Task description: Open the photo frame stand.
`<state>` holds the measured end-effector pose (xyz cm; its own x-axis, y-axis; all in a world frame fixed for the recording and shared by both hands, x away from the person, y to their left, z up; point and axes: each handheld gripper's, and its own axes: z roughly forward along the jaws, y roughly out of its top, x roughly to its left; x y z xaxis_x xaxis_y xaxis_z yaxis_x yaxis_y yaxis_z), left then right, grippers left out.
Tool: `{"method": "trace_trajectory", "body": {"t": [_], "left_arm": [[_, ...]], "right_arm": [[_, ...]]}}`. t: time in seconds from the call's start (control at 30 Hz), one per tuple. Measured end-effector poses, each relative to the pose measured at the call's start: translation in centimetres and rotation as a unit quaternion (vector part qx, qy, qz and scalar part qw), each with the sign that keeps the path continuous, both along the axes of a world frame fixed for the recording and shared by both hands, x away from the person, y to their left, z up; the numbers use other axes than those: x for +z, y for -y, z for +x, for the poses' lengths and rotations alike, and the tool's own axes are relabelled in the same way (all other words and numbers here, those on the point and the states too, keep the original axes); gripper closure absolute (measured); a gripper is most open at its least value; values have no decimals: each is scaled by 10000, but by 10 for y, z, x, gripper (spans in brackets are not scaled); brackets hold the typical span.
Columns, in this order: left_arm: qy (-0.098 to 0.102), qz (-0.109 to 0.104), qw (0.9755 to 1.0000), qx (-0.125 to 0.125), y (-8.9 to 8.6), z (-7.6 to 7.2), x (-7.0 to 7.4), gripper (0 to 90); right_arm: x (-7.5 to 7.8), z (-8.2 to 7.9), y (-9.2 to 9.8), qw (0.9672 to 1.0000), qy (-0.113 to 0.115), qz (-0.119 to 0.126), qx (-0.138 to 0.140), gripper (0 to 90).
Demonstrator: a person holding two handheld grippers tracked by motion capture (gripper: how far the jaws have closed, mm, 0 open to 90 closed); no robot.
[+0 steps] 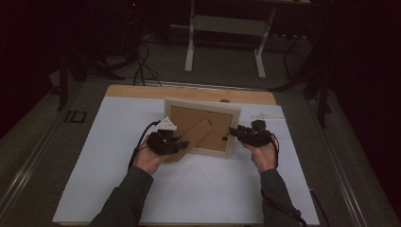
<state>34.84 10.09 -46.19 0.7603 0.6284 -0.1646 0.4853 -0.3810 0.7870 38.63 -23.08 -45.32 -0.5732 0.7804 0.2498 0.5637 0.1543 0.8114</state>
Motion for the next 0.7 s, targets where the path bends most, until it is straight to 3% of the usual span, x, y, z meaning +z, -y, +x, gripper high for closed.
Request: {"method": "trace_trajectory", "body": {"t": [0.7], "left_arm": [[208,174,9995,159,8,-1,5,746]], "right_arm": [[9,1,-3,9996,205,-169,-108,620]]}}
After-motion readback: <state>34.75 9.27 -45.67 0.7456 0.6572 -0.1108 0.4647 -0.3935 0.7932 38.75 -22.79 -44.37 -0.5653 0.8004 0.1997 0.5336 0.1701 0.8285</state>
